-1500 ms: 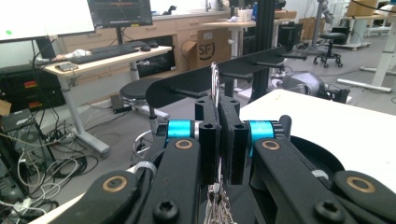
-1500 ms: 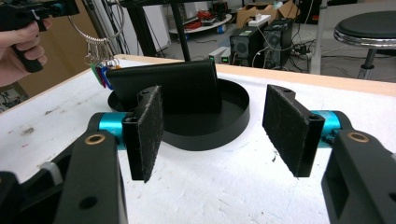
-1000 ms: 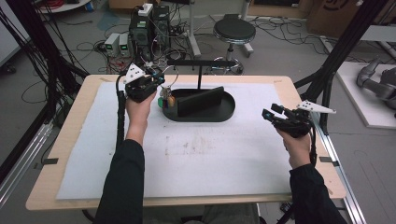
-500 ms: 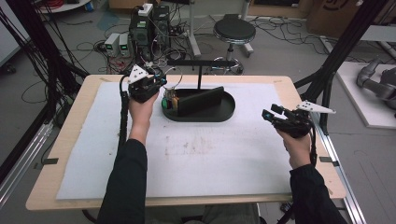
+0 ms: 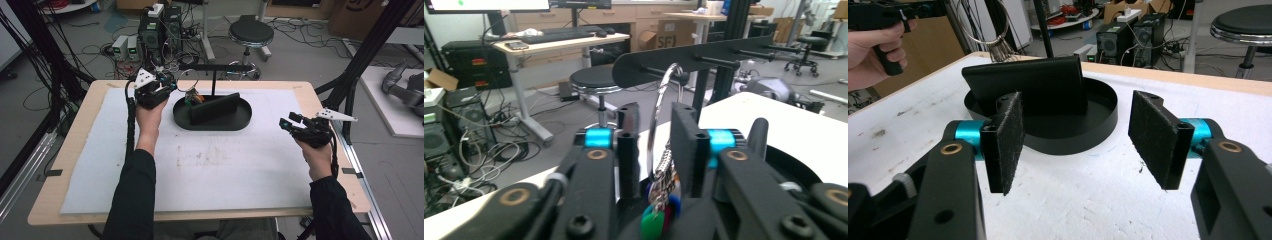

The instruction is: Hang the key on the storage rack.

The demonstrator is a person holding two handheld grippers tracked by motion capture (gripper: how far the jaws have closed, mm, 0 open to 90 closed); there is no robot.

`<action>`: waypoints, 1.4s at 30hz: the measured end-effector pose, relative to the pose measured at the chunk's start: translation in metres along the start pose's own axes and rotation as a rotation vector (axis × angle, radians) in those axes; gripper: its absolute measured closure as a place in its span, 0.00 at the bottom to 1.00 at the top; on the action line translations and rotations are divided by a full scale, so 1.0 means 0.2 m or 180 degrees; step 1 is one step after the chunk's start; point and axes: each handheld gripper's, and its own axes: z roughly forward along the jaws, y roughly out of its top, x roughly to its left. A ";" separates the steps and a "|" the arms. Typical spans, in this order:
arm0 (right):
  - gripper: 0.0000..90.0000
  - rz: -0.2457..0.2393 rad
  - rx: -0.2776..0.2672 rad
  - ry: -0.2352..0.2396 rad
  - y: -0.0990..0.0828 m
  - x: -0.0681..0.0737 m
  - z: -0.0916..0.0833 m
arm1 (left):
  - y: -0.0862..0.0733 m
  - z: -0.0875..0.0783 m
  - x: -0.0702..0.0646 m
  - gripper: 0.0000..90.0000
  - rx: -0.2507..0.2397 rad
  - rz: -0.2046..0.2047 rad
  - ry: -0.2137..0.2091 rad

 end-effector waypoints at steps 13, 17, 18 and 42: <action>0.44 0.0000 0.0025 -0.0033 -0.02 -0.01 -0.01 | 0.08 -0.13 -0.12 0.38 0.0215 0.0074 -0.0087; 0.44 0.0022 0.0007 -0.0055 -0.02 -0.02 -0.03 | 0.08 -0.22 -0.19 0.37 0.0153 0.0250 -0.0033; 0.43 0.0027 -0.0002 -0.0061 -0.02 -0.02 -0.03 | 0.08 -0.24 -0.20 0.36 0.0158 0.0257 -0.0031; 0.39 -0.0119 0.0102 -0.0230 -0.07 0.01 -0.03 | -0.33 -0.69 -0.23 0.27 0.0355 -0.0010 -0.0163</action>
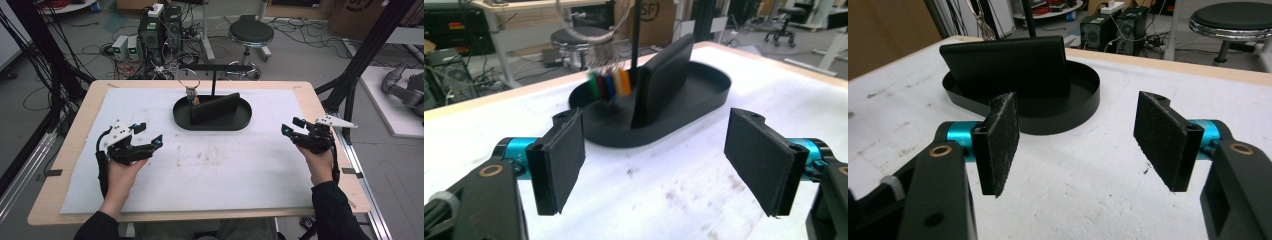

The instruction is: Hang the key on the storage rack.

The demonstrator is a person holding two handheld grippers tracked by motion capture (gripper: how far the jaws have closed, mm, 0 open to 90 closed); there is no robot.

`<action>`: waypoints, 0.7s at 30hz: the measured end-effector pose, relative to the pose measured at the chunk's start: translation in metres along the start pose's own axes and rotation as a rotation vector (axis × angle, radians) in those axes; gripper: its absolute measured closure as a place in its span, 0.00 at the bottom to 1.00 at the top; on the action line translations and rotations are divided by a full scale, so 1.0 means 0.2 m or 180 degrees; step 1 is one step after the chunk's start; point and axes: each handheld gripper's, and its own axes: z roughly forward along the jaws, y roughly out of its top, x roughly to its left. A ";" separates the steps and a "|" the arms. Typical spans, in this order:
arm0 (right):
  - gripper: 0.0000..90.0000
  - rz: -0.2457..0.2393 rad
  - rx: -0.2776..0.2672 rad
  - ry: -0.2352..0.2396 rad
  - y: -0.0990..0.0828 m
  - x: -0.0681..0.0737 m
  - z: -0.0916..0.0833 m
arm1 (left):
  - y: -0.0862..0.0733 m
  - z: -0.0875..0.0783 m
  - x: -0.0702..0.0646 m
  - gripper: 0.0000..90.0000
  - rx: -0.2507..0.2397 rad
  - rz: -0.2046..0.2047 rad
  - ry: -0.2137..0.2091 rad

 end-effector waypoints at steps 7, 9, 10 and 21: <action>0.38 -0.0098 0.0064 -0.0076 -0.03 0.02 0.02 | -0.03 -0.02 0.02 0.27 -0.0005 0.0068 0.0089; 0.37 -0.0124 0.0068 -0.0089 -0.03 0.02 0.02 | -0.03 -0.02 0.02 0.27 -0.0010 0.0054 0.0084; 0.37 -0.0139 0.0077 -0.0094 -0.03 0.02 0.02 | -0.03 -0.02 0.02 0.27 -0.0006 0.0061 0.0087; 0.35 -0.0170 0.0120 -0.0138 -0.04 0.01 0.01 | -0.03 0.01 0.01 0.27 0.0014 0.0084 0.0045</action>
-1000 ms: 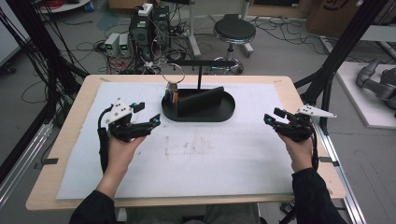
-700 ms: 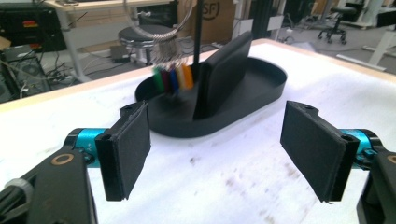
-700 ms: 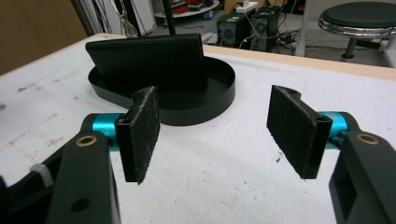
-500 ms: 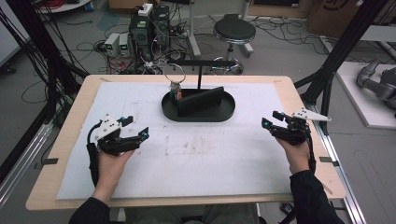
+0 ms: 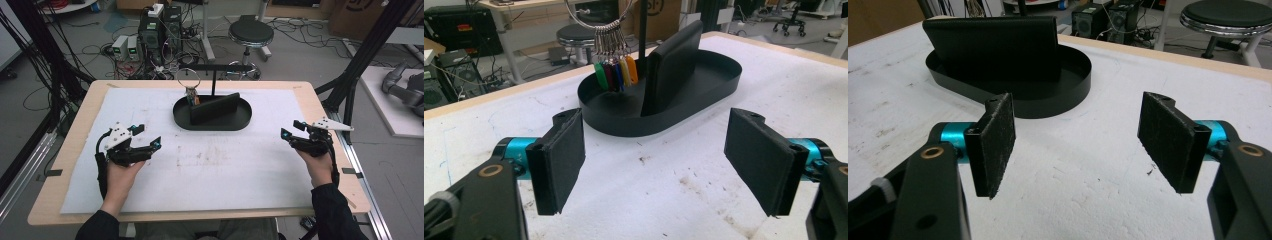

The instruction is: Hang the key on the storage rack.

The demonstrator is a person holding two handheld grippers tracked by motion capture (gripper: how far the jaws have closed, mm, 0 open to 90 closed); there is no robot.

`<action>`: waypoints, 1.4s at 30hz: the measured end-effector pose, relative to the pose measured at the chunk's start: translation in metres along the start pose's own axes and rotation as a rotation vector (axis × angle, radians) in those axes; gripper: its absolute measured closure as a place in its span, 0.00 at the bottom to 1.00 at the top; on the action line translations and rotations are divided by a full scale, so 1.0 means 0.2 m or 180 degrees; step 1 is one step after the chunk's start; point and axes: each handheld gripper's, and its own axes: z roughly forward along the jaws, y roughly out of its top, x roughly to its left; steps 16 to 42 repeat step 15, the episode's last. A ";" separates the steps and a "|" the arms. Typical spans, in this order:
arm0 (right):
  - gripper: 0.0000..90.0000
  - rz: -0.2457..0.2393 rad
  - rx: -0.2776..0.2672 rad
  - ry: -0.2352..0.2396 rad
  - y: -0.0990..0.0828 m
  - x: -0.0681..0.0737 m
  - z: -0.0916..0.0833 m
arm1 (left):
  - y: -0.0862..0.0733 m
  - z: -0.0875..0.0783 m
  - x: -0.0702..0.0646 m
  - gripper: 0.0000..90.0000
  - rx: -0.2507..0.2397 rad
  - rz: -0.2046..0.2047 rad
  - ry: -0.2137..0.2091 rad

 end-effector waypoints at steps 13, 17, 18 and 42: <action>0.32 0.0003 0.0048 -0.0036 -0.03 -0.02 -0.02 | 0.00 0.04 0.01 0.27 0.0021 -0.0015 -0.0033; 0.31 0.0021 0.0057 -0.0055 -0.03 -0.02 -0.02 | 0.00 0.04 0.02 0.27 0.0025 -0.0027 -0.0034; 0.31 0.0021 0.0057 -0.0055 -0.03 -0.02 -0.02 | 0.00 0.04 0.02 0.27 0.0025 -0.0027 -0.0034; 0.31 0.0021 0.0057 -0.0055 -0.03 -0.02 -0.02 | 0.00 0.04 0.02 0.27 0.0025 -0.0027 -0.0034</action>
